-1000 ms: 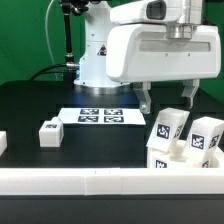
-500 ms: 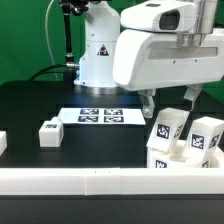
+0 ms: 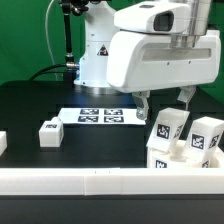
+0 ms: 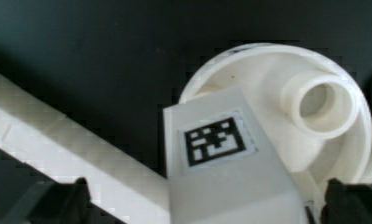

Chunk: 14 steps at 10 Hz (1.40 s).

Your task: Assemble stool

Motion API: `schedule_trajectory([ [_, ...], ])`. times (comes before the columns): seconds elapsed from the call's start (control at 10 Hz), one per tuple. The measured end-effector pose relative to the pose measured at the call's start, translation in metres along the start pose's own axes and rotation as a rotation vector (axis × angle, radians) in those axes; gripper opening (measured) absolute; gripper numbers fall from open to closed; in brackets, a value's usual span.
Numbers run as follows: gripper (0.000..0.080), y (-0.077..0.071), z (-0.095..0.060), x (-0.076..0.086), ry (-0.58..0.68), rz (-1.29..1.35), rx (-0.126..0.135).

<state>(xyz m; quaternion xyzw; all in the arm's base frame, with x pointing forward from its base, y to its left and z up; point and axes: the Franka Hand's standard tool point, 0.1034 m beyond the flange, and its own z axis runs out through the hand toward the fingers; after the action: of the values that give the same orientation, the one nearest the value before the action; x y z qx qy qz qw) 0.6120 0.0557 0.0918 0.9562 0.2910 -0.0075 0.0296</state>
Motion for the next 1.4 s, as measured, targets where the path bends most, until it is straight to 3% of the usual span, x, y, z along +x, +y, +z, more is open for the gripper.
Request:
schedule_trajectory([
  [0.1,0.0558,0.0004,0.0000,-0.0002,0.000,0.001,0.000],
  [0.2,0.0558,0.0011,0.0001,-0.0006,0.000,0.002,0.000],
  [0.3,0.0352,0.0012,0.0001,-0.0006,0.000,0.021,0.000],
  [0.7,0.0334,0.0012,0.0001,-0.0006,0.000,0.171,0.000],
  [1.4,0.0335,-0.0012,0.0007,0.0010,0.002,0.954,0.002],
])
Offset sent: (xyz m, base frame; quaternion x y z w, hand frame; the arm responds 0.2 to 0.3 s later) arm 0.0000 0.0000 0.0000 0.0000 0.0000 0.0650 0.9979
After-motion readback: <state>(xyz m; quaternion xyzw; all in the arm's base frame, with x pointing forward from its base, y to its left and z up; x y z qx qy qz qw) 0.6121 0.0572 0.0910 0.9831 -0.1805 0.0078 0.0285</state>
